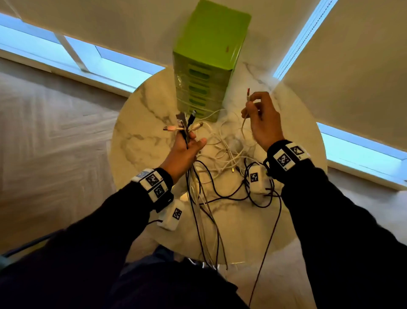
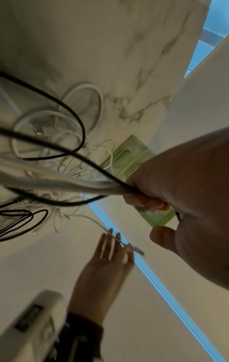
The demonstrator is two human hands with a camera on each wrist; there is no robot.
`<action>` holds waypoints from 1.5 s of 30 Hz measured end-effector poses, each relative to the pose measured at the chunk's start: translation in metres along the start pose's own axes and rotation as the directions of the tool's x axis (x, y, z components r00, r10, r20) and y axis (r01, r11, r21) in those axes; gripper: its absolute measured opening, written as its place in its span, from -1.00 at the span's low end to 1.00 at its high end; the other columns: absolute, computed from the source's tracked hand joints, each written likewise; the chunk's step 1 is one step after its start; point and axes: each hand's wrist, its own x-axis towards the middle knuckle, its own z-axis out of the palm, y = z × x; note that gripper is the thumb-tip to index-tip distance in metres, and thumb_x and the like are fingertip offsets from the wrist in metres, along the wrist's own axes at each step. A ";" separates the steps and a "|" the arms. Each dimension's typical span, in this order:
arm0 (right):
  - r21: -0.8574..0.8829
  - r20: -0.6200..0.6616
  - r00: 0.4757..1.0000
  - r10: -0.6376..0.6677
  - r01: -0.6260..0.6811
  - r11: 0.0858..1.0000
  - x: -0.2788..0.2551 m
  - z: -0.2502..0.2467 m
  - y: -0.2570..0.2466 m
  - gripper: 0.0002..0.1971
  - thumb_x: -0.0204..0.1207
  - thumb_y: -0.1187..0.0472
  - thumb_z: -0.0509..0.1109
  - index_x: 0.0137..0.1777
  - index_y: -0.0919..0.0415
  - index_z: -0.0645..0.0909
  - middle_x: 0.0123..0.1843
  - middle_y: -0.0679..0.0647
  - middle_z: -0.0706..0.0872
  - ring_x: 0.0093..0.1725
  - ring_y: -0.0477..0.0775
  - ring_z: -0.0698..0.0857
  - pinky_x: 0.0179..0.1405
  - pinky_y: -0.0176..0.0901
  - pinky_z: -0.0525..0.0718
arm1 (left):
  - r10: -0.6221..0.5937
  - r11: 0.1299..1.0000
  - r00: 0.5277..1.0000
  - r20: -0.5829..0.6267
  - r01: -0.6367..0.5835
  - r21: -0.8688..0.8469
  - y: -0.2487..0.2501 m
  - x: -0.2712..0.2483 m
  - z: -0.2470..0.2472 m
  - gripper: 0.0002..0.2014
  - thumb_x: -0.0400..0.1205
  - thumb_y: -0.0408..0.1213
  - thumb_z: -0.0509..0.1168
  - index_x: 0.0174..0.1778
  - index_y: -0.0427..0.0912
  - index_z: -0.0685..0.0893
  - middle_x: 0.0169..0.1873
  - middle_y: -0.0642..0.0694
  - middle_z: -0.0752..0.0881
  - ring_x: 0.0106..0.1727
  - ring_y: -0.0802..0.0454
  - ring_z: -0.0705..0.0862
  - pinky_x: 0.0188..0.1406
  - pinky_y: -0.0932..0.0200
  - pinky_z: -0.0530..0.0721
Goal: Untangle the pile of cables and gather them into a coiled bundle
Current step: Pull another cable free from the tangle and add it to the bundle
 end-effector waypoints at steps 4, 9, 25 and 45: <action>0.375 0.003 1.000 0.003 -0.004 0.927 -0.010 0.001 -0.055 -0.95 0.75 0.16 0.26 0.11 -0.03 0.52 -0.26 0.11 0.74 -0.24 0.18 0.74 -0.12 0.22 0.79 | 0.020 0.995 1.000 -0.022 -0.022 -0.097 0.001 0.010 0.011 -0.70 0.68 0.02 0.27 0.24 0.02 0.40 -0.21 0.10 0.39 -0.31 0.21 0.40 -0.26 0.27 0.42; 0.321 0.168 0.984 0.055 -0.108 0.941 -0.070 0.041 -0.054 -0.92 0.72 0.16 0.35 0.05 0.16 0.59 -0.26 0.08 0.74 -0.33 0.02 0.69 -0.30 -0.05 0.67 | 0.030 0.986 0.999 0.041 -0.023 -0.166 0.011 0.006 0.022 -0.25 0.74 0.21 0.11 0.65 -0.31 0.19 -0.35 0.05 0.33 -0.38 0.15 0.31 -0.38 0.19 0.32; 0.229 0.063 0.997 0.035 -0.049 0.972 -0.127 0.057 -0.056 -0.77 0.82 0.09 0.13 -0.02 0.17 0.50 -0.44 -0.13 0.45 -0.45 -0.11 0.42 -0.41 -0.15 0.41 | 0.128 0.970 0.985 0.113 -0.100 -0.222 0.032 -0.013 -0.007 -0.61 0.72 0.12 0.14 0.37 -0.01 0.41 -0.37 0.11 0.25 -0.41 0.18 0.21 -0.38 0.21 0.23; -0.034 0.293 0.956 -0.019 0.031 0.999 -0.147 0.078 -0.051 -0.59 0.77 -0.21 -0.03 -0.23 -0.18 0.51 -0.43 -0.32 0.64 -0.36 -0.14 0.63 0.17 0.34 0.60 | 0.181 0.980 0.980 -0.081 -0.186 -0.066 0.040 -0.025 -0.009 -0.67 0.85 0.05 -0.01 -0.06 -0.07 0.49 -0.45 0.12 0.47 -0.47 0.17 0.40 -0.43 0.14 0.38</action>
